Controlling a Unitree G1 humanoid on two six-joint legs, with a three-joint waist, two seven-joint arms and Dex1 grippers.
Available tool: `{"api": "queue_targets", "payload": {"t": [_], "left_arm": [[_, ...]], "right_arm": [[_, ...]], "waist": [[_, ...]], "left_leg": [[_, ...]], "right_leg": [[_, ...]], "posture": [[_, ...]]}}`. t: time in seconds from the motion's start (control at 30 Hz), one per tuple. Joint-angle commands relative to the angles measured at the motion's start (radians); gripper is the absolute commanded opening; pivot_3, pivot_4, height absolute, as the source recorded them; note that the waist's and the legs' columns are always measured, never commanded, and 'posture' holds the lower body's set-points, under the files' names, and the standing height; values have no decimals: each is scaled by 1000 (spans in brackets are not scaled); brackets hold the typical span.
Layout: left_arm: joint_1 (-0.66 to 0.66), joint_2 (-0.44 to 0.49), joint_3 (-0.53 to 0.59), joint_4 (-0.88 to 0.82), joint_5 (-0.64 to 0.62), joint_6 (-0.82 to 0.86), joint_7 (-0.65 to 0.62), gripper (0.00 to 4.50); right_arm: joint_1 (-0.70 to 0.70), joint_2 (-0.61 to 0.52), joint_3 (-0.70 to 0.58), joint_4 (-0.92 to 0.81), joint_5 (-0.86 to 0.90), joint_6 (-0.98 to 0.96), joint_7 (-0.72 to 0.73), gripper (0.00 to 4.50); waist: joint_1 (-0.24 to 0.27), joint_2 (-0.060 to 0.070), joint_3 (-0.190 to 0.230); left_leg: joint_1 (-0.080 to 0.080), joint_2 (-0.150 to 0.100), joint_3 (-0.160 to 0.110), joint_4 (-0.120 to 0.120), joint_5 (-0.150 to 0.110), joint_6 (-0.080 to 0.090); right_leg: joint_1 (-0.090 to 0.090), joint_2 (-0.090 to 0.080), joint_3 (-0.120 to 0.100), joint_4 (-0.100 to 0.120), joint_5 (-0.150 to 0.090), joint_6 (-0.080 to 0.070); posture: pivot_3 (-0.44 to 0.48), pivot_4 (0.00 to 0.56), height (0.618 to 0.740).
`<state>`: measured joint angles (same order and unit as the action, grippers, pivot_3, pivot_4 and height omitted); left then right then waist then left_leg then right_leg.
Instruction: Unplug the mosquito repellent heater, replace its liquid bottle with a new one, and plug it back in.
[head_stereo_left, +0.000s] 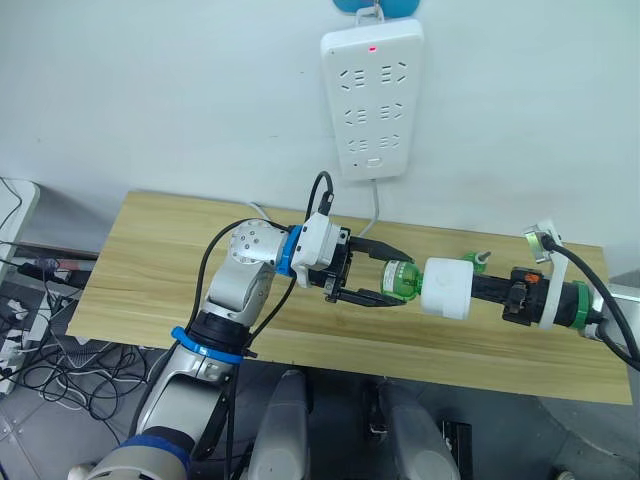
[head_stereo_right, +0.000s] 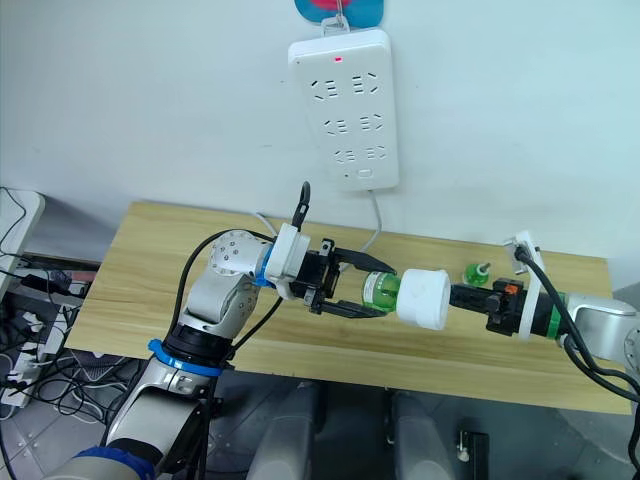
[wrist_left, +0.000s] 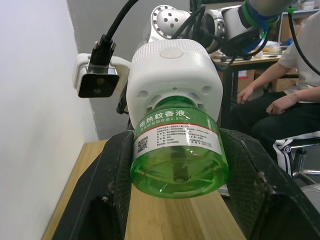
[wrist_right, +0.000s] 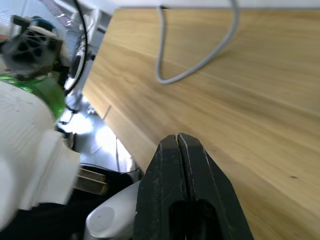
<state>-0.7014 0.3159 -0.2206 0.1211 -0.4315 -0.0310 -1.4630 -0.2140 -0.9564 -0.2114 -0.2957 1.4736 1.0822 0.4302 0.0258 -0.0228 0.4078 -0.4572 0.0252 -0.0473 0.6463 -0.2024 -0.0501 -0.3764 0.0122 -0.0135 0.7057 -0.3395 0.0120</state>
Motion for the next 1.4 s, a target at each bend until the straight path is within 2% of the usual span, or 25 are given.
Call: {"api": "queue_targets", "payload": {"t": [0.03, 0.3, 0.93, 1.4], "left_arm": [[5, 0, 8, -45, -11, -6, 11, 2254], [-9, -3, 4, -6, 15, -28, 27, 2254], [-12, -10, -2, 44, 38, -82, 33, 2254], [-8, -14, -2, 58, 44, -95, 26, 2254]], "right_arm": [[19, 4, -30, -76, 94, 31, -30, 21], [60, -35, -38, -159, 221, 38, -99, 21], [43, -130, 18, -243, 452, -19, -226, 21], [2, -174, 57, -266, 499, -79, -202, 21]], "waist": [[0, 0, 0], [0, 0, 0], [-1, 0, 0], [-2, 0, 0]], "left_leg": [[0, 0, 0, 0, 0, 0], [0, 0, 0, 0, 0, 0], [0, 0, 0, 0, 0, 0], [0, 0, 0, 0, 0, 0]], "right_leg": [[0, 0, 0, 0, 0, 0], [0, 0, 0, 0, 0, 0], [0, 0, 0, 1, 0, 0], [0, 0, 0, 0, 0, 0]], "posture": [[66, 366, 740], [61, 374, 740], [49, 387, 740], [40, 394, 740]]}}
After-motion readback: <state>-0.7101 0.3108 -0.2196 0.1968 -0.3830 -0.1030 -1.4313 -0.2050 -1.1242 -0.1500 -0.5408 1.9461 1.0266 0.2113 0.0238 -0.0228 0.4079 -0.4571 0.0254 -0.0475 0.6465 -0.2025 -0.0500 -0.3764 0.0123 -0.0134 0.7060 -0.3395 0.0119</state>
